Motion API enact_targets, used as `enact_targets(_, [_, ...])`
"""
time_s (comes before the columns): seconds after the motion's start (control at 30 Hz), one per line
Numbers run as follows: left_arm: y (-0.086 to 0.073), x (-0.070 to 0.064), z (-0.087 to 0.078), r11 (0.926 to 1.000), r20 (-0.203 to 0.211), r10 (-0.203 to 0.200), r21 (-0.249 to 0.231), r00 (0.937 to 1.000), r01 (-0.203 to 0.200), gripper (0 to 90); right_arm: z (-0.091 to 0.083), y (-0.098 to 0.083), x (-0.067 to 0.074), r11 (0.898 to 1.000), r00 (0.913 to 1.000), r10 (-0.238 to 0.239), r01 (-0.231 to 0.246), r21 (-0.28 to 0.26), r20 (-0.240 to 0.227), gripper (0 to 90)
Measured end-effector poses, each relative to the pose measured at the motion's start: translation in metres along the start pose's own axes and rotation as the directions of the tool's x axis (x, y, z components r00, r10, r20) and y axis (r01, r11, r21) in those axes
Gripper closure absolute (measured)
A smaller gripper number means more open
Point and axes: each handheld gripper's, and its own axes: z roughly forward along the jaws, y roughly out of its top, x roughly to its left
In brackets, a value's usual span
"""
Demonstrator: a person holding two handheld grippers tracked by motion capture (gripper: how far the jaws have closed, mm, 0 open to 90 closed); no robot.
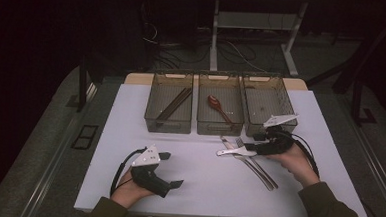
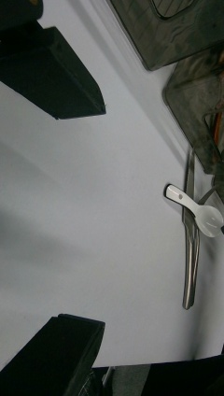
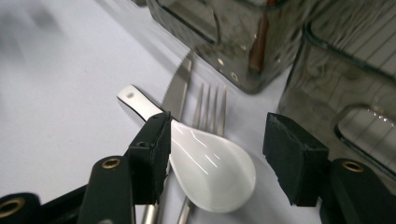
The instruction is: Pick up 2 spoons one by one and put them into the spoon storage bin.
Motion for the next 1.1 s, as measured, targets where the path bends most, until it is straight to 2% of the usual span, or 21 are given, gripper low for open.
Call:
enact_targets(0.3, [0.000,0.000,0.001,1.0000,0.004,0.008,0.006,1.0000,-0.008,0.0,0.010,-0.006,-0.004,0.998,1.0000,0.003,-0.003,0.060,-0.008,42.6])
enact_targets(0.73, [0.000,0.000,0.001,0.9999,0.004,0.010,0.007,0.9999,-0.010,0.0,0.013,-0.008,-0.004,0.994,0.9994,-0.025,0.027,0.103,-0.023,46.3])
enact_targets(1.1, [0.000,-0.001,0.001,0.9999,0.004,0.011,0.007,0.9999,-0.011,0.0,0.011,-0.011,-0.003,0.990,0.9966,-0.061,0.067,0.126,-0.055,58.3])
